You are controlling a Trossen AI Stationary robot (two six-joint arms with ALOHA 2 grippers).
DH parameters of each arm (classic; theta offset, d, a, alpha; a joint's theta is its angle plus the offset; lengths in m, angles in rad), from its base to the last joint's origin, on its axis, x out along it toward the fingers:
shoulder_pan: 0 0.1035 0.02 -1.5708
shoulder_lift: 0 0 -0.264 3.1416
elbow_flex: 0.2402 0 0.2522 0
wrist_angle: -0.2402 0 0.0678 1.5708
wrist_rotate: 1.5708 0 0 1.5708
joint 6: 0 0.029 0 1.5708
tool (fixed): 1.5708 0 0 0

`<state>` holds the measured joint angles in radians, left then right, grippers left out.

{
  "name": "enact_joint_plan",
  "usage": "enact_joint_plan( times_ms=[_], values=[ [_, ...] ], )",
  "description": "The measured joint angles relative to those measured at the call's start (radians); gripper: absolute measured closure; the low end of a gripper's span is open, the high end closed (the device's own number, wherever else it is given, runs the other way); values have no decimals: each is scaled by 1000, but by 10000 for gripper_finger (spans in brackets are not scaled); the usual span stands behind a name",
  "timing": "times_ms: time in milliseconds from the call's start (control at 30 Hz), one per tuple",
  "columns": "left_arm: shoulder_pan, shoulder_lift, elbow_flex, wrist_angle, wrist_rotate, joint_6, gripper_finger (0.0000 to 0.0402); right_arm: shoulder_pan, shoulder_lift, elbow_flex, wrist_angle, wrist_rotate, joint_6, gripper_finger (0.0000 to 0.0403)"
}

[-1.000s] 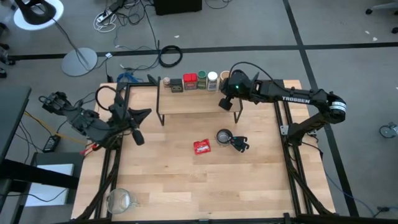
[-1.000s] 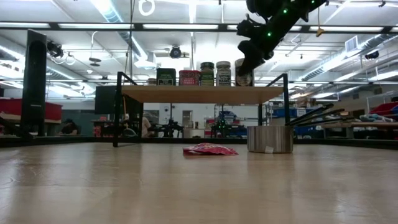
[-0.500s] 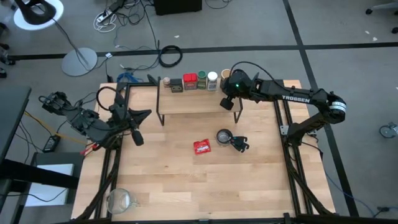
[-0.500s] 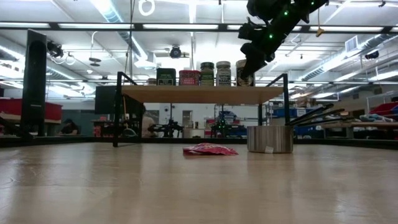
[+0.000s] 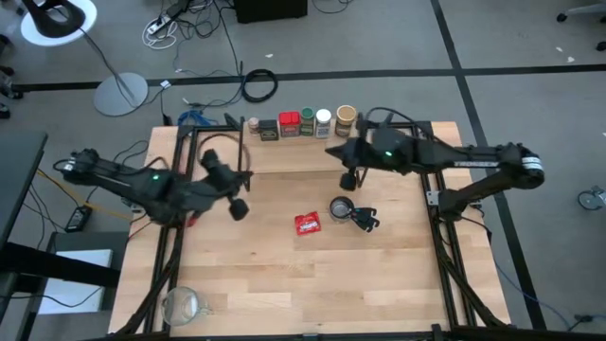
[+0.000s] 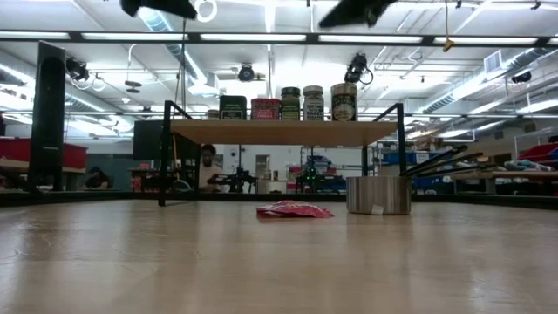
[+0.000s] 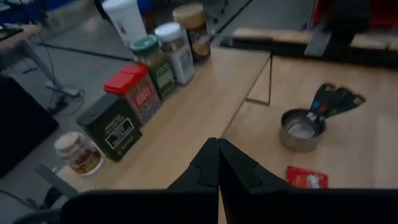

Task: Shelf spices
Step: Adjust the black seasoning can on the shelf

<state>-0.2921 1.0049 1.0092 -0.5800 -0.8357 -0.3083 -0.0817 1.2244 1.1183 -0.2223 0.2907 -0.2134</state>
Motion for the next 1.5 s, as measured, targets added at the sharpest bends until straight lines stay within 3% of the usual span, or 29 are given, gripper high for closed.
enact_joint_plan(
  times_ms=[333, 567, 867, 1167, 1500],
  values=[
    [245, 70, 0, 109, 181, 143, 398, 319, -149, 0, -27, 181, 0, 403],
    [423, 71, 0, 114, 332, 203, 398, 518, -133, 0, -27, 368, -13, 403],
    [566, 149, 0, 152, 569, 320, 398, 681, -82, 0, 14, 493, -18, 403],
    [684, 212, 0, 166, 623, 350, 398, 815, -70, 0, 12, 632, -24, 403],
    [743, 245, 0, 188, 641, 350, 398, 846, -72, 0, 13, 670, -26, 403]
  ],
)
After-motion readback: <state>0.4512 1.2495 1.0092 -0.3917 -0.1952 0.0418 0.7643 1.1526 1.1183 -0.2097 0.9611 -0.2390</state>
